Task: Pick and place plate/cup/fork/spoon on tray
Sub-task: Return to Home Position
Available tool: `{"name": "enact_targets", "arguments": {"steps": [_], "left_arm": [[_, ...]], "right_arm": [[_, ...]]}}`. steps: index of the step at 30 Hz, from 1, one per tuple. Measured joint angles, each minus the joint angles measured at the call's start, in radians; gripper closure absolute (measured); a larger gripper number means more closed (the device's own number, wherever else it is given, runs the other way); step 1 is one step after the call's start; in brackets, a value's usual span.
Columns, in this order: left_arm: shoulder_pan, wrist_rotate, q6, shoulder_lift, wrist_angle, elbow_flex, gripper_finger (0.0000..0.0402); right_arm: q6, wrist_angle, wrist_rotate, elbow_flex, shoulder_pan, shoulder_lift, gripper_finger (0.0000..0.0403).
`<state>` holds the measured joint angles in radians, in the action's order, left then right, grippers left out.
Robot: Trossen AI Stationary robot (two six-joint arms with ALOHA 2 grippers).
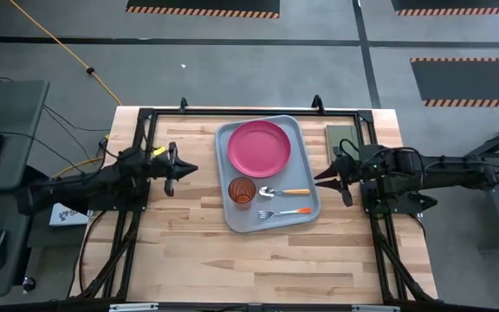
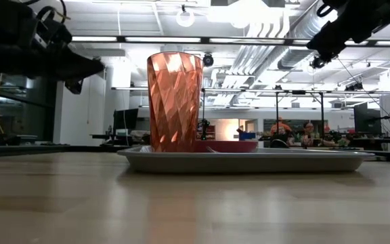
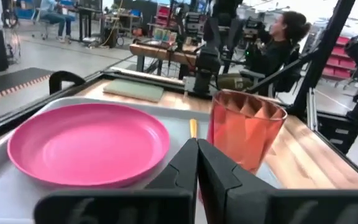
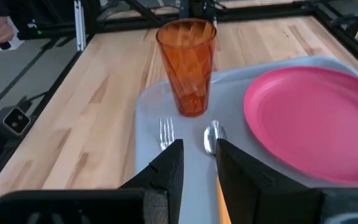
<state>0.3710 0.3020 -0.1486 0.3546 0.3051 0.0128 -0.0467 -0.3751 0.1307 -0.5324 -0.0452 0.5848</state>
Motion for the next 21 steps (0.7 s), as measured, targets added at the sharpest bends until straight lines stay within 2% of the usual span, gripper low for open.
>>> {"name": "enact_targets", "arguments": {"steps": [3,7,12,14,19,21], "left_arm": [[-0.106,-0.113,0.012,-0.002,-0.004,0.0,0.0401],[-0.253,-0.317,0.029,-0.002,-0.01,0.0,0.0401],[-0.406,-0.515,0.045,-0.002,-0.007,0.0,0.0401],[-0.454,-0.573,0.046,-0.002,0.012,0.0,0.0401],[-0.544,-0.657,0.081,0.0,0.088,0.0,0.0401],[-0.571,-0.682,0.084,0.0,0.099,0.0,0.0401]], "right_arm": [[-0.009,-0.043,0.0,0.0,0.0,-0.031,0.0316],[-0.014,-0.051,-0.001,0.001,0.0,-0.097,0.0321],[-0.006,-0.026,-0.004,0.019,0.0,-0.21,0.0377],[-0.005,0.048,-0.022,0.075,0.0,-0.256,0.0396],[-0.068,0.441,-0.027,0.321,0.0,-0.306,0.0398],[-0.076,0.529,-0.034,0.396,0.0,-0.305,0.0401]]}}
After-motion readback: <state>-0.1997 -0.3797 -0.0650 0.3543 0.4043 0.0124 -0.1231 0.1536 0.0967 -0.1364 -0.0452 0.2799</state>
